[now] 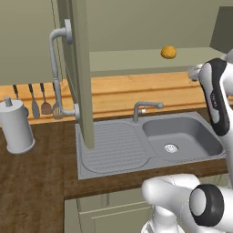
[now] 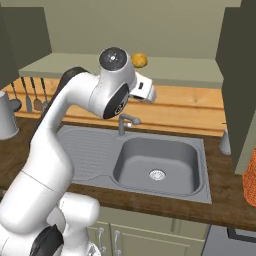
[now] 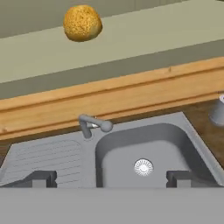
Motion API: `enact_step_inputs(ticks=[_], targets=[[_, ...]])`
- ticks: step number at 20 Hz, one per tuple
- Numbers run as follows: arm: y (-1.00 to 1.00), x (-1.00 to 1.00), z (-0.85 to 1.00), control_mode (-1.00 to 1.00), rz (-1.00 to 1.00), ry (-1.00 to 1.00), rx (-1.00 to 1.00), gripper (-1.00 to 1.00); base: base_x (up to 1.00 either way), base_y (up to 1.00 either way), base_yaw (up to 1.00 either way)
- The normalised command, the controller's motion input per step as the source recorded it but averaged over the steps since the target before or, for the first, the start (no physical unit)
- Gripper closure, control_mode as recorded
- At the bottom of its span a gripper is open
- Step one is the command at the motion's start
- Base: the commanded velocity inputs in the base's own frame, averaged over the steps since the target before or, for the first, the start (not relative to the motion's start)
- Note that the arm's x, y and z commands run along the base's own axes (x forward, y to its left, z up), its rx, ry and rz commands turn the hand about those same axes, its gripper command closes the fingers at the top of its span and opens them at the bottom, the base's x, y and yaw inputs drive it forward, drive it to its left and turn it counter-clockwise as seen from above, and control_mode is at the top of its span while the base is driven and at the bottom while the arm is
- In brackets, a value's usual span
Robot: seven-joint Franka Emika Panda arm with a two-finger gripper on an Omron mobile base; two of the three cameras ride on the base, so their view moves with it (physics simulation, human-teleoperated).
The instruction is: Open the cabinet, pick up the bread from the cabinet and place it in the basket. Then move the basket to the dining counter.
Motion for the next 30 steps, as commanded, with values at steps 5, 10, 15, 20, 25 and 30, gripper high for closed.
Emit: enact_step_inputs(ticks=[5, 10, 15, 20, 25, 30], targets=[[0.49, 0.54, 0.76, -1.0, -0.03, -0.15, 0.09, -1.0, 0.0, 0.0, 0.0], [0.05, 0.23, 0.69, -1.0, -0.13, 0.0, -0.09, -1.0, 0.0, 0.0, 0.0], [0.04, 0.3, 0.31, -1.0, 0.08, 0.0, -0.21, -1.0, 0.0, 0.0, 0.0], [0.02, 0.49, -0.2, -1.0, 0.03, 0.0, -0.01, -1.0, 0.0, 0.0, 0.0], [0.05, 0.79, -0.12, -1.0, -0.01, 0.03, -0.01, -1.0, 0.0, 0.0, 0.0], [0.0, 0.74, -0.04, -1.0, -0.12, 0.03, -0.03, -1.0, 0.0, 0.0, 0.0]])
